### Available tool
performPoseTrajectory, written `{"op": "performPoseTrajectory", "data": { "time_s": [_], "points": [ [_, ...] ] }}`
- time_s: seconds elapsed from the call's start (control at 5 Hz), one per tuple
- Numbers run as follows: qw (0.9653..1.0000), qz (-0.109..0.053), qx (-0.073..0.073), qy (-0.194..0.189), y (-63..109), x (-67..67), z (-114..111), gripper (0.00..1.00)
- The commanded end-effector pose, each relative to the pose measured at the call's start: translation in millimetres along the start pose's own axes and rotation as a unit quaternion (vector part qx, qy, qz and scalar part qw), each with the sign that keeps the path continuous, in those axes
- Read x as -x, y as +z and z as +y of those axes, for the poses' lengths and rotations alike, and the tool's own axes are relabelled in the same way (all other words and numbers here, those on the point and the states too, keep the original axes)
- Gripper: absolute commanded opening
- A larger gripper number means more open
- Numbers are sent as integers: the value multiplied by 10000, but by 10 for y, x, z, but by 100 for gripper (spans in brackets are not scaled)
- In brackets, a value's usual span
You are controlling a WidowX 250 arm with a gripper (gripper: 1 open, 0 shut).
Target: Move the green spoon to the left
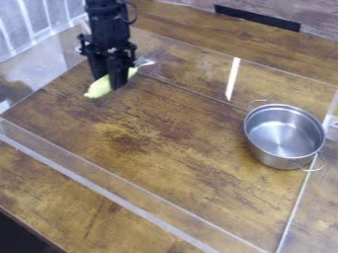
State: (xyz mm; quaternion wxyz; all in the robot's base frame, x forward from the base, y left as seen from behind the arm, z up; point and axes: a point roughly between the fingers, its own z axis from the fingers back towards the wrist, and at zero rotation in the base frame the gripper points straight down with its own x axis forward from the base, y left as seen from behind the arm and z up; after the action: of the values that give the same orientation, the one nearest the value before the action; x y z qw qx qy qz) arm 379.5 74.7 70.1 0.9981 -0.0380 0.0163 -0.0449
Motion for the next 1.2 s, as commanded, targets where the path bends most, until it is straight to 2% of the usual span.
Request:
{"op": "performPoseTrajectory", "data": {
  "time_s": [0.0, 0.2, 0.4, 0.8, 1.0],
  "points": [
    [9996, -257, -69, 102, 206, -102, -73, 0],
    [9991, -223, -78, -359, 248, -32, -7, 0],
    [9970, -211, -81, -734, 284, 35, 56, 0],
    [9983, -271, -75, -512, 390, 123, 238, 0],
    [9987, -337, -63, -389, 364, 99, 340, 0]
  ]
}}
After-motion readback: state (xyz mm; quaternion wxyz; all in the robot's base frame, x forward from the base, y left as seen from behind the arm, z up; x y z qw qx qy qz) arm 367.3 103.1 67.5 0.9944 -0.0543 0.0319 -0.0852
